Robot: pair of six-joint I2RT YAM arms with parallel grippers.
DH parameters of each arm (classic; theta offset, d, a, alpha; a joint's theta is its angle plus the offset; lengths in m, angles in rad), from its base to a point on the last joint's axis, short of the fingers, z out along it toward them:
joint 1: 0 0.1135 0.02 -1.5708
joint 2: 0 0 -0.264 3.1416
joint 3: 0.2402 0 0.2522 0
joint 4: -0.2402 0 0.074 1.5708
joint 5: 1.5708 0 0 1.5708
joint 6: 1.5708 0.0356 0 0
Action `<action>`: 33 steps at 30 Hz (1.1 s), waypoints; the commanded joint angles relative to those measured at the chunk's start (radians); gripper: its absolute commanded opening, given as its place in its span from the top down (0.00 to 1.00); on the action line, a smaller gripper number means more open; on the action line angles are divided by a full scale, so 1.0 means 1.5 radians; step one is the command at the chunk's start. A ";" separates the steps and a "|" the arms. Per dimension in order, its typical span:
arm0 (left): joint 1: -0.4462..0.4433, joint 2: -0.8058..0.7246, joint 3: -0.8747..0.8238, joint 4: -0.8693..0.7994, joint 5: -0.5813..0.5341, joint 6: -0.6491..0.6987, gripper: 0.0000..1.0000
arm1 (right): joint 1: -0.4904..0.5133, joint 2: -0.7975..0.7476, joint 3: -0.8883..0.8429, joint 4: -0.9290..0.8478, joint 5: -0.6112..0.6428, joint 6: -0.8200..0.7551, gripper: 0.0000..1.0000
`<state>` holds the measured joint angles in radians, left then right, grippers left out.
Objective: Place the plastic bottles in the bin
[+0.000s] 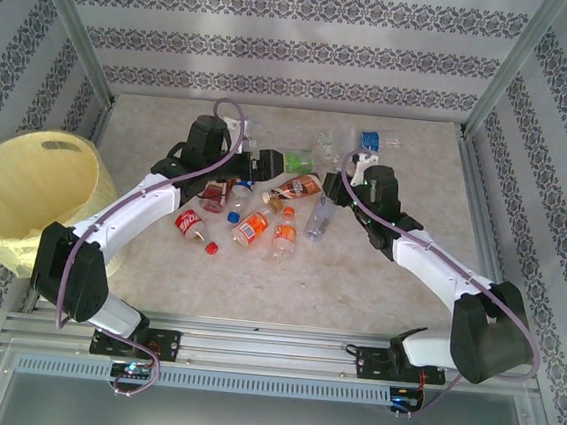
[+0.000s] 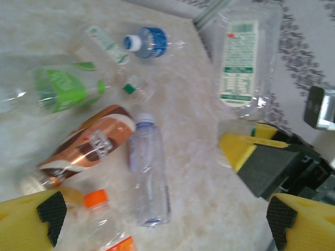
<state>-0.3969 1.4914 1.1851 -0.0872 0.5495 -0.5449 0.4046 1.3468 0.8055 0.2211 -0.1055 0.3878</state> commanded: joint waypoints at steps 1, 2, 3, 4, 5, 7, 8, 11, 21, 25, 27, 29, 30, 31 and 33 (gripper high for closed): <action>0.007 0.002 0.000 0.133 0.095 -0.029 0.00 | 0.018 0.013 0.042 0.031 -0.086 -0.033 0.82; 0.006 0.006 0.003 0.145 0.098 -0.035 0.00 | 0.024 0.018 0.052 0.026 -0.098 -0.036 0.82; 0.005 0.008 0.006 0.153 0.093 -0.040 0.00 | 0.029 0.024 0.063 0.022 -0.109 -0.037 0.82; 0.005 0.011 0.007 0.158 0.089 -0.045 0.00 | 0.034 0.027 0.070 0.019 -0.121 -0.039 0.82; 0.004 0.012 0.009 0.163 0.082 -0.048 0.00 | 0.037 0.032 0.078 0.019 -0.136 -0.037 0.82; 0.004 0.018 0.009 0.179 0.071 -0.054 0.00 | 0.041 0.041 0.089 0.017 -0.164 -0.035 0.82; 0.004 0.024 0.015 0.177 0.062 -0.056 0.00 | 0.045 0.044 0.096 0.013 -0.173 -0.037 0.82; 0.005 0.043 0.049 0.143 0.037 -0.047 0.00 | 0.060 0.053 0.115 -0.014 -0.187 -0.054 0.81; 0.003 0.084 0.106 0.080 -0.090 -0.047 0.00 | 0.102 0.071 0.144 -0.026 -0.194 -0.077 0.80; 0.005 0.087 0.104 0.100 -0.055 -0.066 0.11 | 0.106 0.074 0.155 -0.039 -0.194 -0.087 0.80; 0.004 0.085 0.105 0.098 -0.036 -0.072 0.21 | 0.106 0.074 0.161 -0.044 -0.205 -0.094 0.79; 0.005 0.079 0.099 0.100 -0.032 -0.079 0.30 | 0.107 0.076 0.169 -0.055 -0.216 -0.104 0.78; 0.004 0.075 0.095 0.111 -0.025 -0.084 0.34 | 0.107 0.076 0.171 -0.058 -0.219 -0.108 0.77; 0.005 0.073 0.092 0.123 -0.015 -0.089 0.36 | 0.106 0.078 0.173 -0.060 -0.223 -0.111 0.77; 0.006 0.068 0.087 0.141 0.004 -0.099 0.40 | 0.107 0.077 0.175 -0.059 -0.229 -0.114 0.76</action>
<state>-0.3969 1.6131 1.3159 0.0757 0.5098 -0.6678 0.5526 1.4616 1.0229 0.1101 -0.3985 0.2596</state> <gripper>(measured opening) 0.613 0.423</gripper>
